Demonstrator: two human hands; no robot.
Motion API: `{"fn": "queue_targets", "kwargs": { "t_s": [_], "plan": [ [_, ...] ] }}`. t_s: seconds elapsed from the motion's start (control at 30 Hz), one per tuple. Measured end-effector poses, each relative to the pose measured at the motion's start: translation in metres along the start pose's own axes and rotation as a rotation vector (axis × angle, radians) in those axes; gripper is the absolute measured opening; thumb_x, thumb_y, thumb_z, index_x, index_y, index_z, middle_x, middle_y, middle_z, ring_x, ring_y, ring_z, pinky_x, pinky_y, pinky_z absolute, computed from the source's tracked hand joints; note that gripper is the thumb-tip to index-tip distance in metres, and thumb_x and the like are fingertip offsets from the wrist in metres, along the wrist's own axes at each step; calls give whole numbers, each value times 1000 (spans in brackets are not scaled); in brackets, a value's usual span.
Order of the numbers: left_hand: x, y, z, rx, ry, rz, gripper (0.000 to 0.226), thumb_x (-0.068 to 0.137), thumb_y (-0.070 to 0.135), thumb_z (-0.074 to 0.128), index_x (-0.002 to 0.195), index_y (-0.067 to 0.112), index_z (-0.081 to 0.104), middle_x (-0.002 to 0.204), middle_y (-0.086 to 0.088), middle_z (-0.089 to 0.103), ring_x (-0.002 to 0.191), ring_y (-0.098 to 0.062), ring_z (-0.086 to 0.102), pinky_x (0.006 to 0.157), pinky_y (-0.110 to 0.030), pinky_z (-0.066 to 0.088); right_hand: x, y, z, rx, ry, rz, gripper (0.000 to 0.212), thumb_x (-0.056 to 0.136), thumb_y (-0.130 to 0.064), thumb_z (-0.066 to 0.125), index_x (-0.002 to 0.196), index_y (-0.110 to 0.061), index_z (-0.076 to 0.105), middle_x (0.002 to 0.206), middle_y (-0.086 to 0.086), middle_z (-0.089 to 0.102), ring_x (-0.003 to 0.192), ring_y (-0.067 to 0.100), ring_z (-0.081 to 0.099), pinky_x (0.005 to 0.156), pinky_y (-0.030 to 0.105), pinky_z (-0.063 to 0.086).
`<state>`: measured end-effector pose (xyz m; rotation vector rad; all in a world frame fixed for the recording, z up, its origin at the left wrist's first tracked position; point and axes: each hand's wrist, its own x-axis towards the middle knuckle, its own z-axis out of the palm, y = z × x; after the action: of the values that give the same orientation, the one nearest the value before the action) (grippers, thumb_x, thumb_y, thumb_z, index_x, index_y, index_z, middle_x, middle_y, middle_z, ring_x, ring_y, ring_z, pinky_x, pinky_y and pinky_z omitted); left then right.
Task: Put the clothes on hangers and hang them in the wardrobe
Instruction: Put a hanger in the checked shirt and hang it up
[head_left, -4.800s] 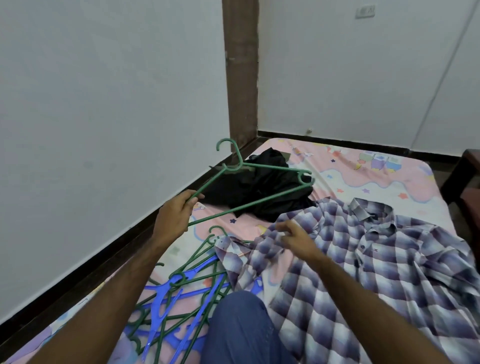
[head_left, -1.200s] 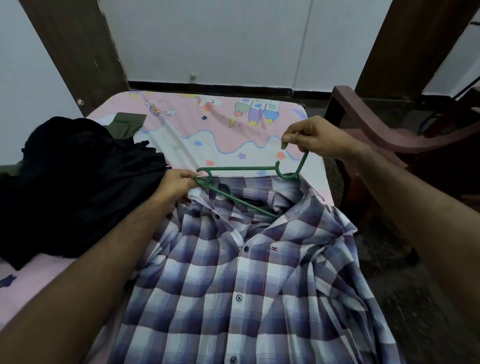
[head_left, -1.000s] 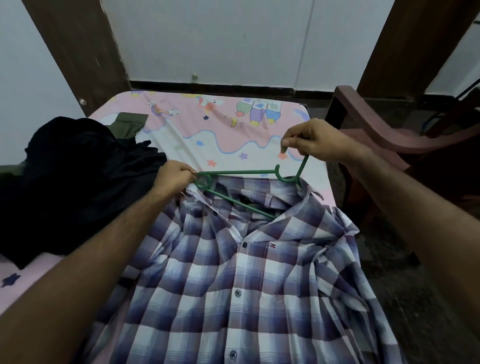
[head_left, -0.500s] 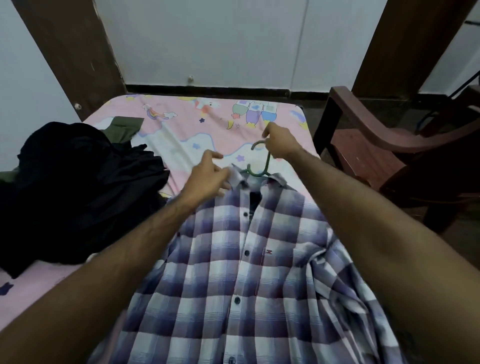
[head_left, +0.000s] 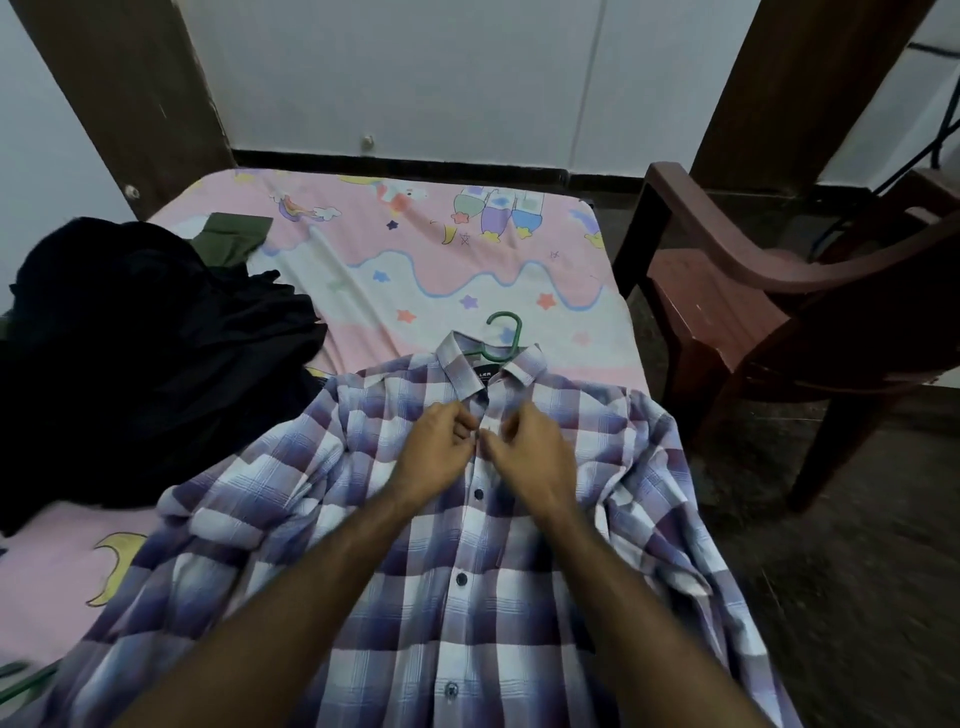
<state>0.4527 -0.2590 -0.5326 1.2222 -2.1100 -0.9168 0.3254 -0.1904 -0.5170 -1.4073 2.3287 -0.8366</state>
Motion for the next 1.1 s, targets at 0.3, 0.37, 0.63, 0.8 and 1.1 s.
{"fn": "queue_targets", "kwargs": {
  "t_s": [0.3,0.37,0.63,0.8,1.1],
  "plan": [
    [0,-5,9,13,31,-80,22,87,-5,61,104,6,70,106,-3,59,83,-6,60,78,-9,48,-2,-22,15,-264,48,113,46,89,-48,62,118,-13,55,114,6,67,106,29,65,81,40,52],
    [1,-6,9,-26,32,-117,25,85,-11,59,102,3,70,101,-4,64,81,-8,61,71,-7,47,-4,-23,15,-322,27,67,49,91,-49,61,123,-13,52,119,7,64,111,29,63,82,40,50],
    [7,-7,8,-102,-24,-196,16,87,-2,68,100,7,73,86,1,71,73,0,62,63,-4,46,-8,-20,18,-507,-11,-197,24,101,-21,48,124,-14,53,122,9,63,106,30,63,70,37,43],
    [11,-9,11,-261,-38,-327,15,82,1,77,84,14,72,75,-2,69,73,-16,67,78,-31,60,-2,-9,9,-308,43,-76,22,96,-33,53,109,-15,57,102,10,72,95,34,68,75,39,50],
    [8,-10,3,-564,-38,-399,10,85,0,75,84,9,72,75,0,72,71,-8,65,67,-22,51,8,5,-21,591,-184,188,13,83,-11,70,75,-11,60,70,13,75,70,23,76,73,41,61]
  ]
}}
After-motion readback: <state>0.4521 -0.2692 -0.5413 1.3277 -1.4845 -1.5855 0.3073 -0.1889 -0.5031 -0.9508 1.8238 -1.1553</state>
